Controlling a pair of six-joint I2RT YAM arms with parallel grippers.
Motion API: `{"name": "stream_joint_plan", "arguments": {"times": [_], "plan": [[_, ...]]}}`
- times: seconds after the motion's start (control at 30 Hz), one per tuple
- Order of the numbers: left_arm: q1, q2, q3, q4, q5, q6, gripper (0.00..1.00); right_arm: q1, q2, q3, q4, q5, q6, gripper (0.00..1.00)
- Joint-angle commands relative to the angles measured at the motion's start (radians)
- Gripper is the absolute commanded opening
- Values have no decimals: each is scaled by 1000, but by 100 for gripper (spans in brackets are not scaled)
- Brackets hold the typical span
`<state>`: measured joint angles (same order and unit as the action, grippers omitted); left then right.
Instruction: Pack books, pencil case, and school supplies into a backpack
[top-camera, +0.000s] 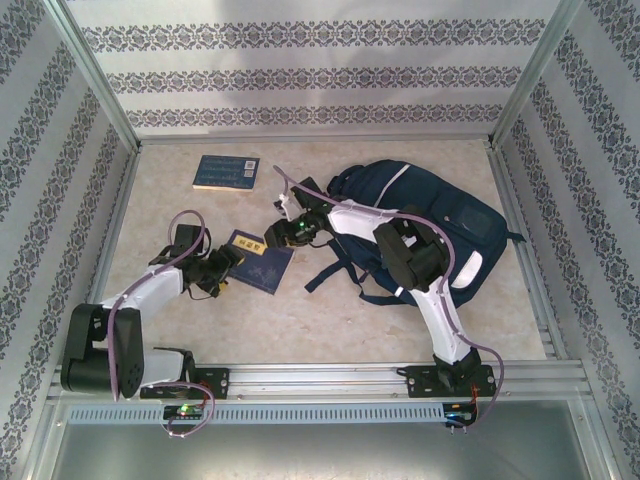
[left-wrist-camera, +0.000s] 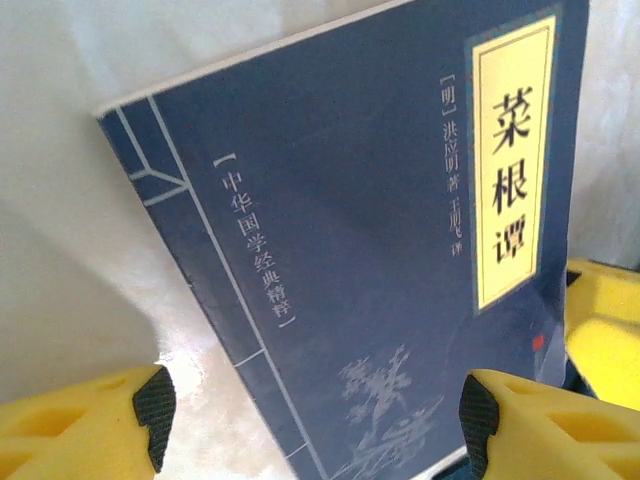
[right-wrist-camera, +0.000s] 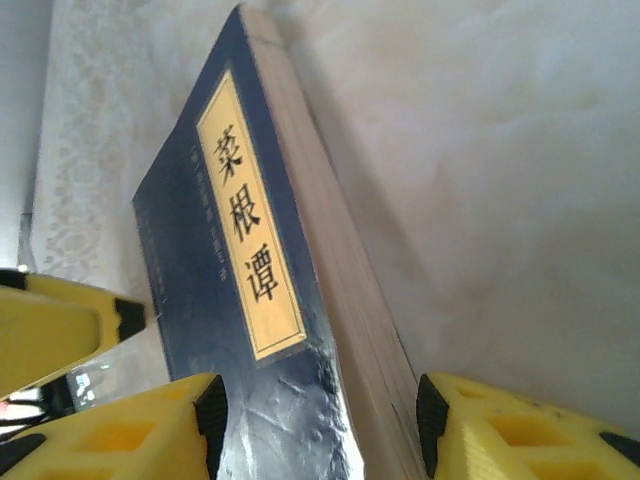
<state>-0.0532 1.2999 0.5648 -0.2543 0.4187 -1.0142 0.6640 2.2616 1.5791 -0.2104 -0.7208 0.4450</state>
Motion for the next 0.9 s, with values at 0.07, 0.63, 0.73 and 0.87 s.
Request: {"name": "stream_joint_plan", "arguments": {"times": [0.07, 0.63, 0.73, 0.87], "plan": [[-11, 15, -1, 10, 7, 20, 76, 44, -39, -76, 13, -143, 44, 52], [-40, 2, 12, -14, -6, 52, 76, 39, -77, -82, 96, -240, 267, 31], [-42, -14, 8, -14, -4, 52, 76, 44, -62, -84, 115, -252, 284, 26], [-43, -21, 12, -16, 0, 54, 75, 62, -25, -56, 111, -264, 290, 23]]}}
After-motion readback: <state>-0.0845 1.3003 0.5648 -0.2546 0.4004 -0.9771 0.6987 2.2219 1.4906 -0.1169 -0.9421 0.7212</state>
